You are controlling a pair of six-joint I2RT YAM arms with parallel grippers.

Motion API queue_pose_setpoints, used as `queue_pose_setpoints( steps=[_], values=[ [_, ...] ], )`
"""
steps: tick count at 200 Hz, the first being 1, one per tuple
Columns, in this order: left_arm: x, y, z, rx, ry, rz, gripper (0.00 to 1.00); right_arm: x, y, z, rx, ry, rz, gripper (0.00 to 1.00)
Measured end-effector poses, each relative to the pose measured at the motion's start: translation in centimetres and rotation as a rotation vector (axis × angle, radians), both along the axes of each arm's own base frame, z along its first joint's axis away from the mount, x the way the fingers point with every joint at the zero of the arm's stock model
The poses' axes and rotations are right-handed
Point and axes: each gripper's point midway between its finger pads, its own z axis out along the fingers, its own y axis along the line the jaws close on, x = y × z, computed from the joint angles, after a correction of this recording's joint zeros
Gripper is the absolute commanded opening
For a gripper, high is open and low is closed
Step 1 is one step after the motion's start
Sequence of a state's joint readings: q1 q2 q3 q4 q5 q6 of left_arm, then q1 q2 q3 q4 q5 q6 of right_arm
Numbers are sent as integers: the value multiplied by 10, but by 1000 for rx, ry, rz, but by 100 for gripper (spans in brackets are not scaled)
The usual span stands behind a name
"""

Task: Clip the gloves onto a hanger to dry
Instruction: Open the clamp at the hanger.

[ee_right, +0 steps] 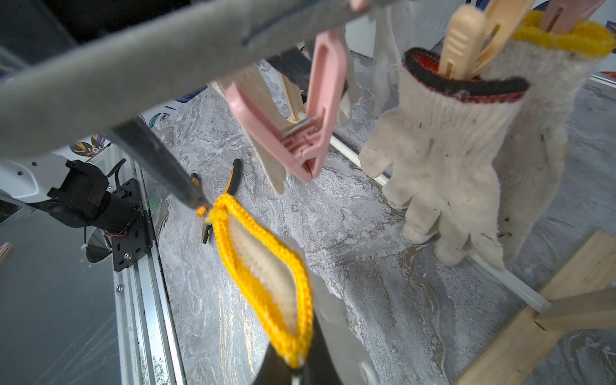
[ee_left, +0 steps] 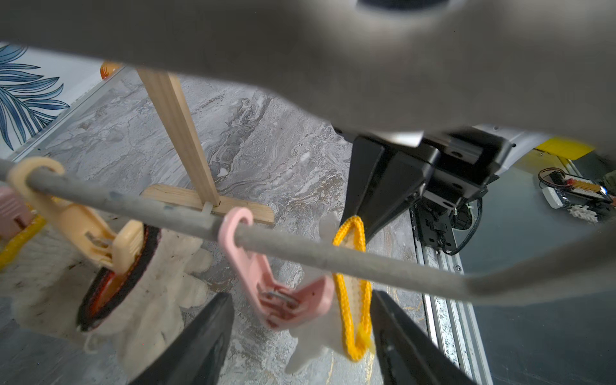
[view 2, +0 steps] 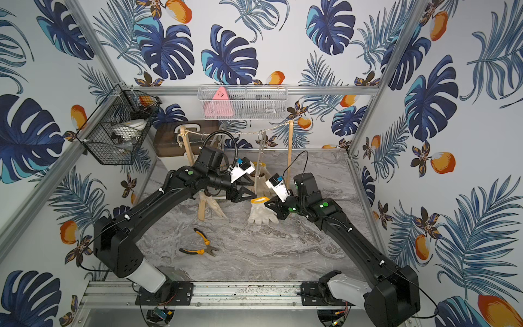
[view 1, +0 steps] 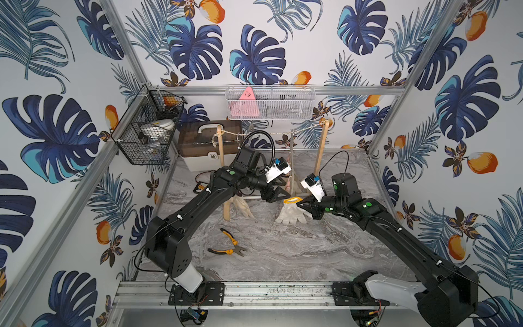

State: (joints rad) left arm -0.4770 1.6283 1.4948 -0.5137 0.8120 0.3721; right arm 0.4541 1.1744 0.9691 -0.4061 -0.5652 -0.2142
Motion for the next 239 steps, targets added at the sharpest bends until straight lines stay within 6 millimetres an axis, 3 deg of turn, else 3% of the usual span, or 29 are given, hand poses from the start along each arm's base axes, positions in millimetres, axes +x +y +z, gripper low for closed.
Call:
queue_pose_setpoints(
  steps=[36,76,144,180,239],
  values=[
    [3,-6,7,-38,-4,-22,63,2,0,0,-4,-4,3,0],
    [4,-10,10,-59,6,-31,38,3,0,-2,-7,0,4,0],
    [6,-13,14,-89,7,-36,17,3,4,-11,-5,29,21,0],
    [7,-13,13,-104,11,-25,11,5,8,-21,-9,63,32,0],
    [6,-13,13,-119,18,-25,9,13,12,-11,16,31,30,0]
  ],
)
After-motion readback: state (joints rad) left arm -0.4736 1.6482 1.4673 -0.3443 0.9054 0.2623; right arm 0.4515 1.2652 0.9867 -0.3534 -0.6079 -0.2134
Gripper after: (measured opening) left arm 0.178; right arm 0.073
